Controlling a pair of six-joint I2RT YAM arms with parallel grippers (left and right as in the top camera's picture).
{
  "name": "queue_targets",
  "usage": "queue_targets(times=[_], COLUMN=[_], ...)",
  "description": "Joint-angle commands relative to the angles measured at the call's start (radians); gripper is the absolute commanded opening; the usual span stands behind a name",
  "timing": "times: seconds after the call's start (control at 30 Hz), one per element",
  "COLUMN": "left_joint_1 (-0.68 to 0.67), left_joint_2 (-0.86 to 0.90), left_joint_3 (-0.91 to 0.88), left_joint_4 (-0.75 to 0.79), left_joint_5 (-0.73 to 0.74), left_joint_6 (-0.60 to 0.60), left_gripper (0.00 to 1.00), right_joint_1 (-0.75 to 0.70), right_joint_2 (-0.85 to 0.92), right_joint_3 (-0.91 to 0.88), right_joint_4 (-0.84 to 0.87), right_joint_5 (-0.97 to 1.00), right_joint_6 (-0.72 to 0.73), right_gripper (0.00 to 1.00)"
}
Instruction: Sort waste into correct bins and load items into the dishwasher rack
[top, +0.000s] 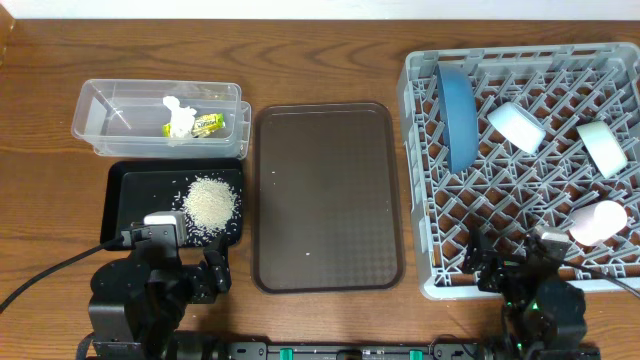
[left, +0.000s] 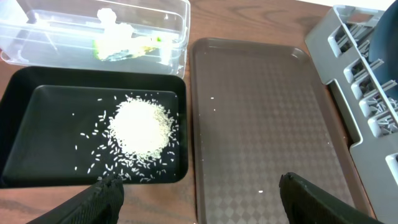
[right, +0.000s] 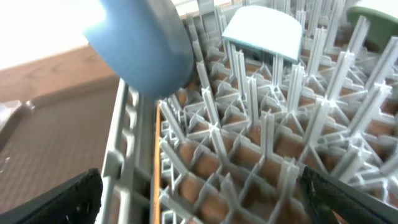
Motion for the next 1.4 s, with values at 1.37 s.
queue_targets(times=[1.37], left_joint_1=[-0.003], left_joint_2=[-0.002], left_joint_3=[0.0], left_joint_4=[-0.014], left_joint_5=[-0.005], left_joint_6=[0.013], left_gripper=[0.83], right_joint_1=[-0.001], right_joint_2=[-0.032], right_joint_3=[-0.275], right_joint_4=[0.53], right_joint_5=[0.014], right_joint_6=[-0.348], right_gripper=[0.99])
